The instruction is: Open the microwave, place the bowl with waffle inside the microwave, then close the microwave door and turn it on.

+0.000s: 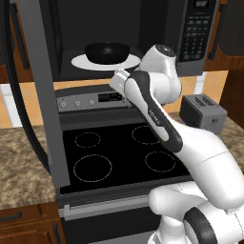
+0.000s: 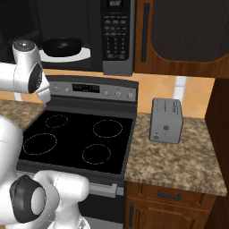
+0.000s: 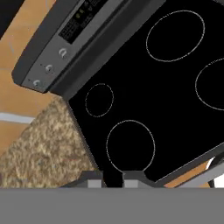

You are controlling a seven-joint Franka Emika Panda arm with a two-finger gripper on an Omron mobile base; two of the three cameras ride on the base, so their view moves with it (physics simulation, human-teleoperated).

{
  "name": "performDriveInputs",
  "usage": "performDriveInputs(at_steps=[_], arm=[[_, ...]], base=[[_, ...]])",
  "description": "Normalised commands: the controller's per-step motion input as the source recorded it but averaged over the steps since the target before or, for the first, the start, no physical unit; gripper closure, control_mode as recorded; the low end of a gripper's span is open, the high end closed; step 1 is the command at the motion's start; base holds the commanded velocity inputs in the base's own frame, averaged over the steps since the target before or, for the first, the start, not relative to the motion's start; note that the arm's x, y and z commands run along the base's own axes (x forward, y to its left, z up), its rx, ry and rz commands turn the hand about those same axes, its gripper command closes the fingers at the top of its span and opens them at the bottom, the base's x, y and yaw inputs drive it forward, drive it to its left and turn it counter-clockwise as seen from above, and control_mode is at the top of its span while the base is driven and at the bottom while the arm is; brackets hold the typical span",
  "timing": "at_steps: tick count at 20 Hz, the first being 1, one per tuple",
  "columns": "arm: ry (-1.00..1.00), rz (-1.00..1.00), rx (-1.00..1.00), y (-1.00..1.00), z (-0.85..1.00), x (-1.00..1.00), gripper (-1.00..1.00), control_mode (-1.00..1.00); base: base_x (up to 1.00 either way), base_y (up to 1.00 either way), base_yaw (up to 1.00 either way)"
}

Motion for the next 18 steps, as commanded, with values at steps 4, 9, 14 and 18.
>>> performDriveInputs(at_steps=[4, 9, 14, 18], arm=[[0.01, 0.28, -0.37, 0.53, -0.97, -0.20, 1.00, -1.00], [0.01, 0.31, -0.38, 0.30, -0.91, -0.02, 1.00, -1.00], [0.07, 0.36, -0.48, 0.07, -0.45, 0.00, 1.00, -1.00], [0.09, 0.35, -0.61, 0.00, -0.21, 0.00, 1.00, -1.00]], base=[[0.00, 0.00, 0.00], [0.00, 0.00, 0.00], [0.00, 0.00, 0.00], [0.00, 0.00, 0.00]])
